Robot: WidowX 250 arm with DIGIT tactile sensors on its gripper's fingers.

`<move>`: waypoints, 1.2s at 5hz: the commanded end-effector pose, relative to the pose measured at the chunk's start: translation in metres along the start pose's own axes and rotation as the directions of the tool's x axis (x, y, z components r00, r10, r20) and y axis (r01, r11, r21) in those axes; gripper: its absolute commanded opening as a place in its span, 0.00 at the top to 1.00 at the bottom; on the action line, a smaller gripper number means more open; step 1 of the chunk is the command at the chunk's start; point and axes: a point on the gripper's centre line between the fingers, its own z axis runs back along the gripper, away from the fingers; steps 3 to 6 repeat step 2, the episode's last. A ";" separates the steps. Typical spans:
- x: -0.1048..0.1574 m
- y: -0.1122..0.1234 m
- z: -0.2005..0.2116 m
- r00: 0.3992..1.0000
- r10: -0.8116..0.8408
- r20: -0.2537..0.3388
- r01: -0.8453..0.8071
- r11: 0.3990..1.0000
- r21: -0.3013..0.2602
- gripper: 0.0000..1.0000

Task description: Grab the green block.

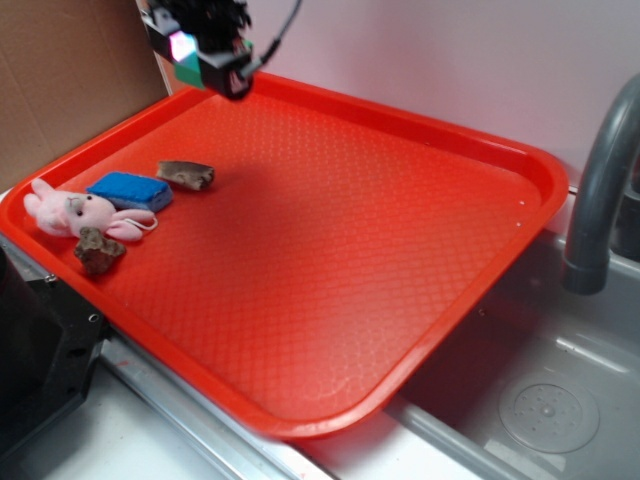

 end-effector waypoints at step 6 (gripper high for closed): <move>-0.040 -0.038 0.091 0.998 0.033 0.045 -0.029 0.995 -0.100 1.00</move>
